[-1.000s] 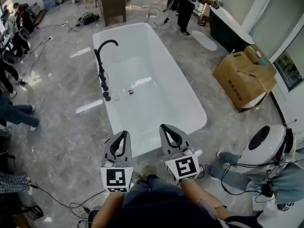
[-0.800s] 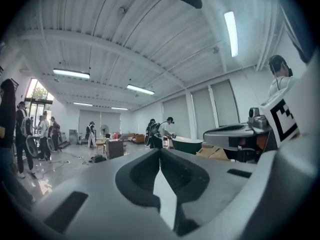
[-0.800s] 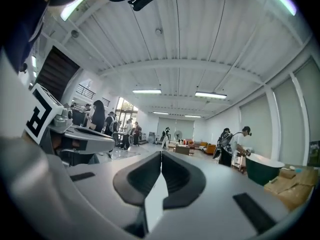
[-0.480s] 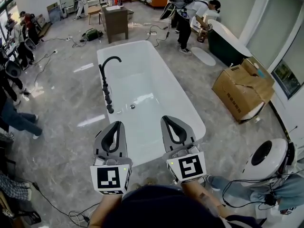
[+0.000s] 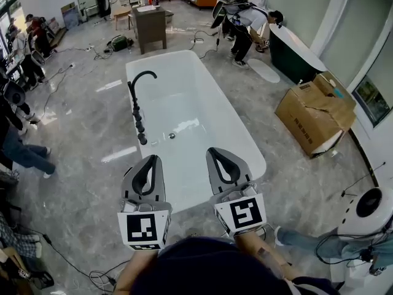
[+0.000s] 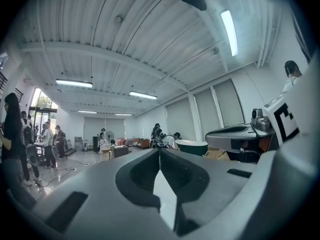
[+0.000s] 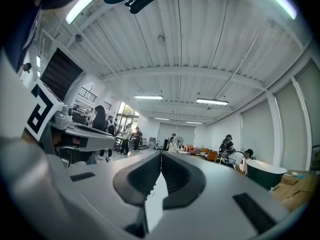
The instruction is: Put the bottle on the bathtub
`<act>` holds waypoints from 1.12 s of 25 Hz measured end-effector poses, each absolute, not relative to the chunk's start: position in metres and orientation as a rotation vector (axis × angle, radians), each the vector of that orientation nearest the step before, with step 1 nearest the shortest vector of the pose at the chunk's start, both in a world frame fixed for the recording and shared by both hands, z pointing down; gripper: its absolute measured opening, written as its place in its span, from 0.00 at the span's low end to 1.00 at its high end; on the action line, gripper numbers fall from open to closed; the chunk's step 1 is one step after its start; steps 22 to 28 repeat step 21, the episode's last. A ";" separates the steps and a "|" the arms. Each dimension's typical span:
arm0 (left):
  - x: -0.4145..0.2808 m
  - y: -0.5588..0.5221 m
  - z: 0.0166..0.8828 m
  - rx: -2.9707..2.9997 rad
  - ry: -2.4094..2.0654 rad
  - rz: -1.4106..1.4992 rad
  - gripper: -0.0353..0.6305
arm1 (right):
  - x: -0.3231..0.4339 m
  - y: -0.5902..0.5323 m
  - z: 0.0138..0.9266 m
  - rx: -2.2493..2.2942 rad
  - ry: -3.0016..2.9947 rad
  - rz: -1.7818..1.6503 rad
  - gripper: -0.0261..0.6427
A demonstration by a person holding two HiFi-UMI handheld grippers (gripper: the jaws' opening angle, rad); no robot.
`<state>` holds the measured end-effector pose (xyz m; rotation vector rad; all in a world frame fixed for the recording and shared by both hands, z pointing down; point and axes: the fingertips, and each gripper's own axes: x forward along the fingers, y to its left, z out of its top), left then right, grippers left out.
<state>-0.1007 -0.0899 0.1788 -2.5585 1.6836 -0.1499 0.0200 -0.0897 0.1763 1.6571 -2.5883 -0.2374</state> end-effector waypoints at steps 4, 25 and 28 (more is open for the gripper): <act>-0.098 -0.091 0.177 -2.557 1.692 -0.161 0.10 | 0.025 -0.090 0.175 1.654 -2.579 -0.195 0.08; -0.072 -0.065 0.179 -2.519 1.724 -0.178 0.10 | 0.053 -0.070 0.178 1.630 -2.640 -0.188 0.08; -0.072 -0.065 0.179 -2.519 1.724 -0.178 0.10 | 0.053 -0.070 0.178 1.630 -2.640 -0.188 0.08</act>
